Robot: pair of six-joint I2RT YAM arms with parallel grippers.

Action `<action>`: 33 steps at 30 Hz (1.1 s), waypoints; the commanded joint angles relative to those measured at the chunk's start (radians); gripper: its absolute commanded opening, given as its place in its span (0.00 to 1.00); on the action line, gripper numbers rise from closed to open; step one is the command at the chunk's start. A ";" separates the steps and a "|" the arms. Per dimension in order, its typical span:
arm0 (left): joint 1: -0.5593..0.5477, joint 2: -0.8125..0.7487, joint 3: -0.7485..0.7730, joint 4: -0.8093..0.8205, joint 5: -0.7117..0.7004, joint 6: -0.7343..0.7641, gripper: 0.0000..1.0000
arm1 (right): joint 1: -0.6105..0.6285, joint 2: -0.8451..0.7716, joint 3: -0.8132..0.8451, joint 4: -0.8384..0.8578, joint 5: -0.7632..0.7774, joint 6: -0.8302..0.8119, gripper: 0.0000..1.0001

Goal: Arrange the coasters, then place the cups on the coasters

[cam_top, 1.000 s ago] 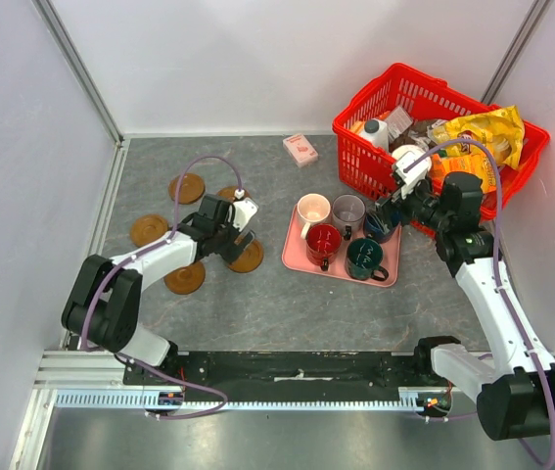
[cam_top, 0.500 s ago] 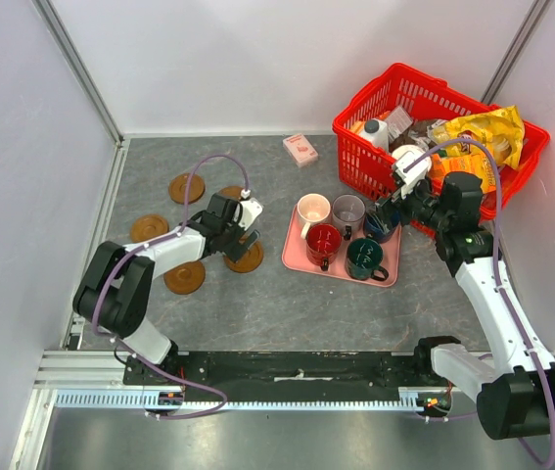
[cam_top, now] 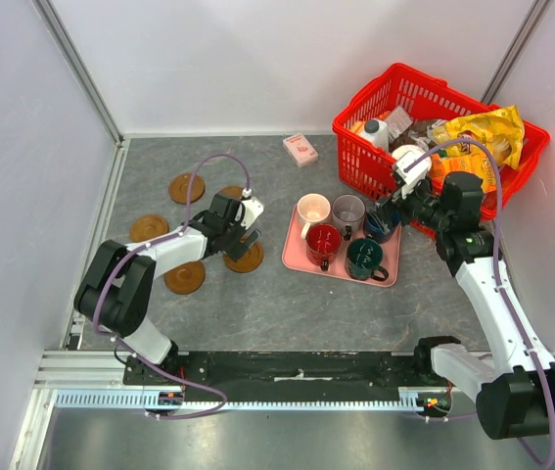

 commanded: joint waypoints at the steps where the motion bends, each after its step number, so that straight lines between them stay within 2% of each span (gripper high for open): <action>1: 0.009 0.042 0.011 -0.020 -0.109 0.005 0.98 | -0.001 -0.007 0.006 0.019 -0.019 0.000 0.98; 15: 0.068 0.059 0.027 -0.043 -0.137 -0.012 0.98 | -0.001 -0.006 0.004 0.019 -0.017 0.001 0.98; 28: 0.075 0.018 0.027 -0.089 -0.045 0.002 0.96 | -0.001 -0.006 0.006 0.019 -0.017 -0.002 0.98; 33: 0.083 -0.011 0.042 -0.070 -0.080 -0.010 1.00 | -0.001 -0.006 0.006 0.019 -0.017 -0.002 0.98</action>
